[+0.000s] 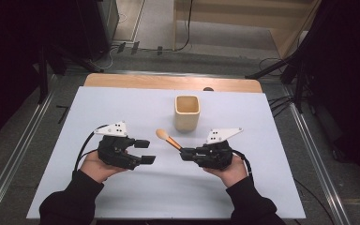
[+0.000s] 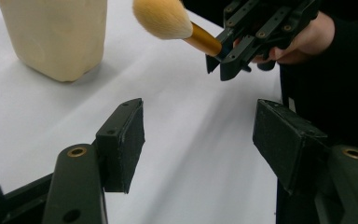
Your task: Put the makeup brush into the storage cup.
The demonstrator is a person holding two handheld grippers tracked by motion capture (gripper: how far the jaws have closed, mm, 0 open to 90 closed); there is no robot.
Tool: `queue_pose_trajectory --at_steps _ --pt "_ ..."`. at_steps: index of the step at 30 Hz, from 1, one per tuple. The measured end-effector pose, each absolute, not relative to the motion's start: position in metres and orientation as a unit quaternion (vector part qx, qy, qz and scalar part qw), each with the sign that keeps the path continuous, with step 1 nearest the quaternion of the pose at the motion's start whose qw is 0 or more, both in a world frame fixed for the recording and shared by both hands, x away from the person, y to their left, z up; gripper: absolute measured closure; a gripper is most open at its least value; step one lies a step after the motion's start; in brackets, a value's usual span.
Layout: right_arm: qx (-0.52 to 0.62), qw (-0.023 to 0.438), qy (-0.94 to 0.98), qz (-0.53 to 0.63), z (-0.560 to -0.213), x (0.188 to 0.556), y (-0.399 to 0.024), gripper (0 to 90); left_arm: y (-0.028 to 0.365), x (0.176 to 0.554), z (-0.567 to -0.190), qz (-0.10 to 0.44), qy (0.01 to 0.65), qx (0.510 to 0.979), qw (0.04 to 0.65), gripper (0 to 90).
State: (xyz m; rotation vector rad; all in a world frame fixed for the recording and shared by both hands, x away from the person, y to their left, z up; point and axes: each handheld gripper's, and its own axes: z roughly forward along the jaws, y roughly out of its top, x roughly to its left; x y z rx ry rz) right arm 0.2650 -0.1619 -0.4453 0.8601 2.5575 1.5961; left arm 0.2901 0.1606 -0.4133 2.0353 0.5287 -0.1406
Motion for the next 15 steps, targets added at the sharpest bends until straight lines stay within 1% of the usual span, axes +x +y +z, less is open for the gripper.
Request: queue_pose_trajectory --at_steps 5,9,15 --pt "0.279 0.005 0.809 0.518 -0.445 0.264 -0.16 79.2 0.157 0.285 -0.415 -0.049 0.224 0.833 0.503 34.4" --pt "0.29 -0.004 0.801 0.523 -0.448 0.264 -0.158 79.2 0.153 0.281 -0.417 -0.044 0.229 0.828 0.51 34.3" --pt "0.299 -0.005 0.79 0.535 -0.448 0.263 -0.157 79.2 0.152 0.279 -0.417 -0.041 0.253 0.799 0.543 34.4"
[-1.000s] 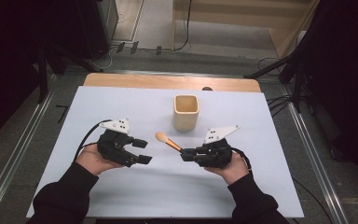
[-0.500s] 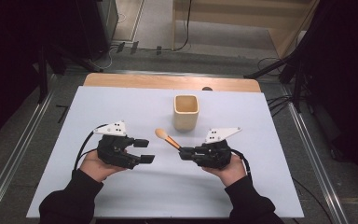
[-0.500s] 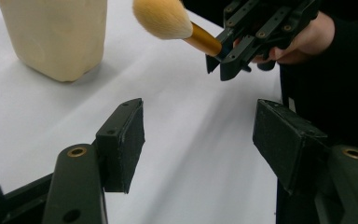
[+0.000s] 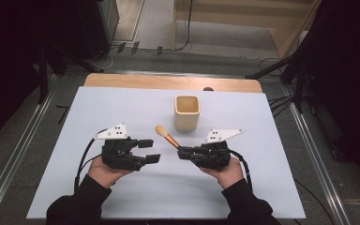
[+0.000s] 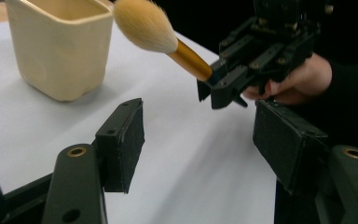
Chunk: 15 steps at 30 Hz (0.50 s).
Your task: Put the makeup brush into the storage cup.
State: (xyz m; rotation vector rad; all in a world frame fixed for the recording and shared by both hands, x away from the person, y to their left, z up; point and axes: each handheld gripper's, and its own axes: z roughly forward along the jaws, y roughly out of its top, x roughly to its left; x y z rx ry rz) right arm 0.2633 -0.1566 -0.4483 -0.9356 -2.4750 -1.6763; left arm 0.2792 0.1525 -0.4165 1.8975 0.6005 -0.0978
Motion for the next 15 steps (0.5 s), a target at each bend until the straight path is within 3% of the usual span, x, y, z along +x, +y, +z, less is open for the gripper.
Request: queue_pose_trajectory --at_steps 15 --pt "-0.314 0.004 -0.773 -0.551 -0.45 0.263 -0.148 79.2 0.142 0.28 -0.426 -0.053 0.304 0.76 0.573 35.5"
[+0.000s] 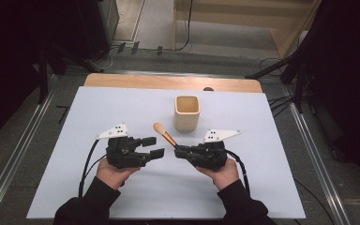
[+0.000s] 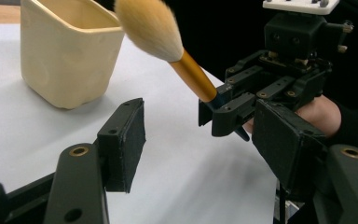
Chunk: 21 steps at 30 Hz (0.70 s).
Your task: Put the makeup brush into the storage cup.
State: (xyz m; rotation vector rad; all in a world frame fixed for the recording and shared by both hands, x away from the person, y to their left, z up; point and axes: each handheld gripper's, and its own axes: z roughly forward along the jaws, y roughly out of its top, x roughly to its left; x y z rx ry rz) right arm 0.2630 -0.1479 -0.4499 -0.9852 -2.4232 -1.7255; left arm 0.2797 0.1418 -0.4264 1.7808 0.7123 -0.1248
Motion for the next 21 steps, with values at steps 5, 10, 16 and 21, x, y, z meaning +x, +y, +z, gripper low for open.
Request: queue_pose_trajectory --at_steps 5,10,16,21 --pt "-0.32 0.005 -0.771 -0.551 -0.451 0.263 -0.145 79.2 0.135 0.28 -0.431 -0.056 0.317 0.752 0.575 36.5" --pt "-0.321 0.008 -0.772 -0.549 -0.452 0.263 -0.141 79.2 0.132 0.279 -0.433 -0.052 0.323 0.753 0.571 38.0" --pt "-0.319 0.01 -0.77 -0.552 -0.452 0.261 -0.138 79.2 0.131 0.28 -0.433 -0.052 0.331 0.744 0.577 39.5" --pt "-0.32 0.01 -0.768 -0.555 -0.452 0.261 -0.135 79.3 0.132 0.281 -0.434 -0.055 0.342 0.733 0.585 43.6"
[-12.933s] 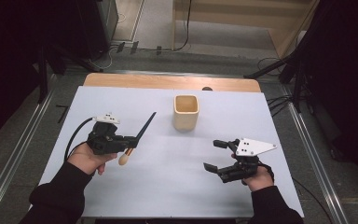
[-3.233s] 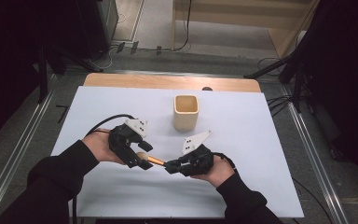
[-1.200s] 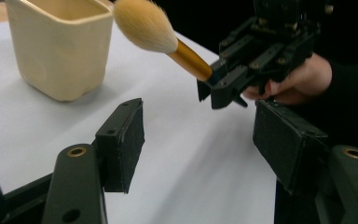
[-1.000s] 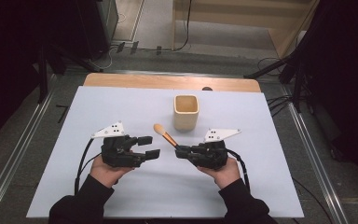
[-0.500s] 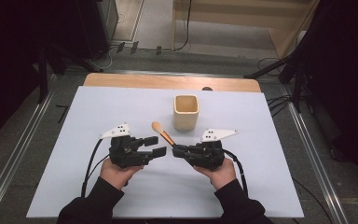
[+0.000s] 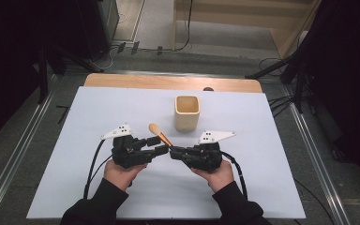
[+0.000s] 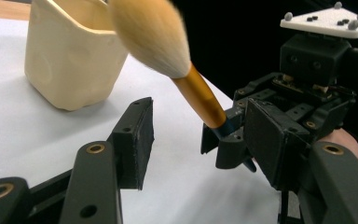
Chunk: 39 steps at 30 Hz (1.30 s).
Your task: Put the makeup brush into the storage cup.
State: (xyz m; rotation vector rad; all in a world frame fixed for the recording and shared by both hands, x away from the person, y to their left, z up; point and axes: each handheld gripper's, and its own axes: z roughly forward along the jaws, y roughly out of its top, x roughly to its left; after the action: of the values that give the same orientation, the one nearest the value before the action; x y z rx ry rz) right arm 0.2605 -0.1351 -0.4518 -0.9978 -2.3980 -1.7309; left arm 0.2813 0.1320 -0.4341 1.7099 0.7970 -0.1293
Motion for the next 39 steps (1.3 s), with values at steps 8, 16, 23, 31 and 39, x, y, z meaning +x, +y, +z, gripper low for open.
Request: queue_pose_trajectory --at_steps 8,16,23,31,39 --pt "-0.32 0.011 -0.768 -0.554 -0.453 0.259 -0.131 79.3 0.13 0.28 -0.438 -0.062 0.36 0.718 0.593 49.8" --pt "-0.315 0.01 -0.771 -0.553 -0.454 0.258 -0.126 79.3 0.131 0.281 -0.438 -0.075 0.36 0.706 0.605 57.4" --pt "-0.313 0.005 -0.773 -0.552 -0.456 0.257 -0.123 79.3 0.134 0.283 -0.44 -0.096 0.382 0.688 0.61 63.7" --pt "-0.313 0.003 -0.777 -0.546 -0.457 0.257 -0.12 79.2 0.138 0.285 -0.443 -0.113 0.394 0.678 0.611 71.3" --pt "-0.306 0.003 -0.781 -0.545 -0.459 0.257 -0.119 79.1 0.138 0.287 -0.444 -0.137 0.385 0.672 0.617 77.1"
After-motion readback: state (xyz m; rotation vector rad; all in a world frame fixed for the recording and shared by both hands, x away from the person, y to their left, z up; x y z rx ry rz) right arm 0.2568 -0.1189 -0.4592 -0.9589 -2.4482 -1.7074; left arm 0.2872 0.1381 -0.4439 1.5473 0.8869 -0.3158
